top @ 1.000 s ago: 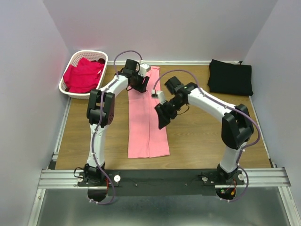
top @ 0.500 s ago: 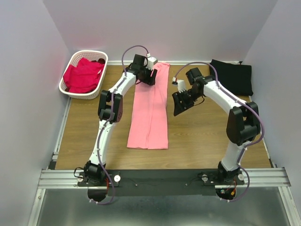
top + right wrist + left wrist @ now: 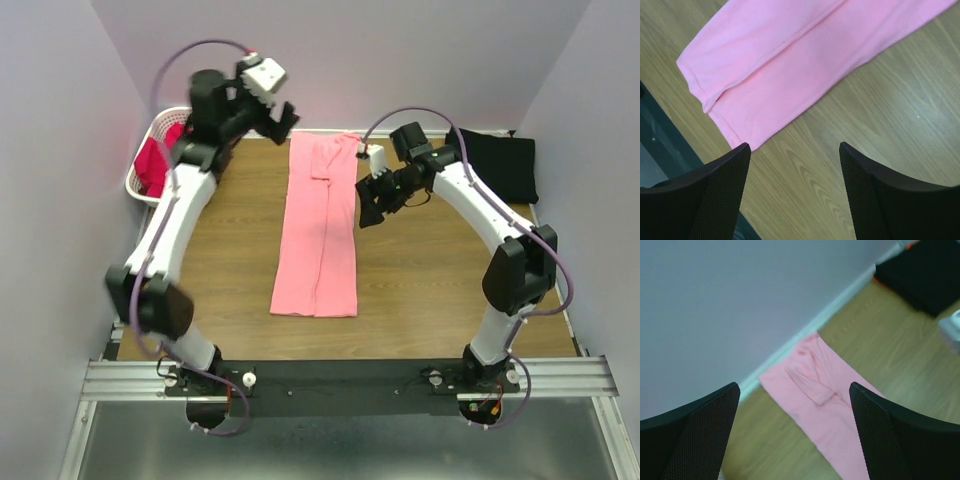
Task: Fold and stack the t-shirts
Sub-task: Fold the tshirt
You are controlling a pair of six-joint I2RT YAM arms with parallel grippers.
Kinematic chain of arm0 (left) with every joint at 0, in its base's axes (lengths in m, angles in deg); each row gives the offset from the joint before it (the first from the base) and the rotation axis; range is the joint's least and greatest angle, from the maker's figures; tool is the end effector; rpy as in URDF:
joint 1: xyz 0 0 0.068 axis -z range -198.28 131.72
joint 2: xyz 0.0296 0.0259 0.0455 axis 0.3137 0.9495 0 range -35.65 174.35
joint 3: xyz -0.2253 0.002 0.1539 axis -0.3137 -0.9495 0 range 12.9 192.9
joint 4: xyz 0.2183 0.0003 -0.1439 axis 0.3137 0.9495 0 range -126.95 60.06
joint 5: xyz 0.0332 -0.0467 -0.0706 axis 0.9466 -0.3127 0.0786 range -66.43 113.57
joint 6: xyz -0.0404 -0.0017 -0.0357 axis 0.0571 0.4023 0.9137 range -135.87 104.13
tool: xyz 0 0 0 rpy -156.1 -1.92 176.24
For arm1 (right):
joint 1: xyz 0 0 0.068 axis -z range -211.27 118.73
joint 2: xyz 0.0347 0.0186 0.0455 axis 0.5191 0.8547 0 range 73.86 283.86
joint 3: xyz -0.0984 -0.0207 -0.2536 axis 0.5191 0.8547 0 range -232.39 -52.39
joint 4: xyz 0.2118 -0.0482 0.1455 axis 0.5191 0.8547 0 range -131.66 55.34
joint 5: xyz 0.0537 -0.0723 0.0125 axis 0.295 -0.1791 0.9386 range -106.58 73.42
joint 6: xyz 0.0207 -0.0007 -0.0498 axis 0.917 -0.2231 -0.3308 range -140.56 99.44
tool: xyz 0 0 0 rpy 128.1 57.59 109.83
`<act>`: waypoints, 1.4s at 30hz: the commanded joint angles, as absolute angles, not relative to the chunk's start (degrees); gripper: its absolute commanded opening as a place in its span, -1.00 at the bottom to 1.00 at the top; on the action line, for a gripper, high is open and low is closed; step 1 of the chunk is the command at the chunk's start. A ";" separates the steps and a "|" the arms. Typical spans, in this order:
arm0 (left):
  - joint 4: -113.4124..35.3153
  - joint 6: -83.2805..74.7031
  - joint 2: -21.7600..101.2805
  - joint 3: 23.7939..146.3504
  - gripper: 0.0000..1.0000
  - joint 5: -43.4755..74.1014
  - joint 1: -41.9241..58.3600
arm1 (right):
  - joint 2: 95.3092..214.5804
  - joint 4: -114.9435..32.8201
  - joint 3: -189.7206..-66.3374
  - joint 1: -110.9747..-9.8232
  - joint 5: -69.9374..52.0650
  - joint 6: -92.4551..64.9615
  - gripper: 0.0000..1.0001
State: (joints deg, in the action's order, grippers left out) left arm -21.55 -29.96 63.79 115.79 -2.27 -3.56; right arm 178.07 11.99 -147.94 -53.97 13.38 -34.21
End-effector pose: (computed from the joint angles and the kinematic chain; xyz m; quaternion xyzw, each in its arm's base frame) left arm 0.3906 -0.1188 0.4267 0.3248 0.6983 -0.1771 0.6128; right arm 0.3481 0.1648 0.2990 -0.3513 0.8719 0.2684 0.2107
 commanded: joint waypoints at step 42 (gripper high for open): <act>-2.05 -102.35 25.07 41.99 0.01 -7.63 8.96 | 160.52 -20.92 -101.35 -89.37 -6.56 -47.46 0.26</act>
State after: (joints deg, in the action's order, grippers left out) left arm -1.31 -102.83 21.98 40.54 -11.47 8.05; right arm 162.99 -19.07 -101.98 -89.01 -4.92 -46.63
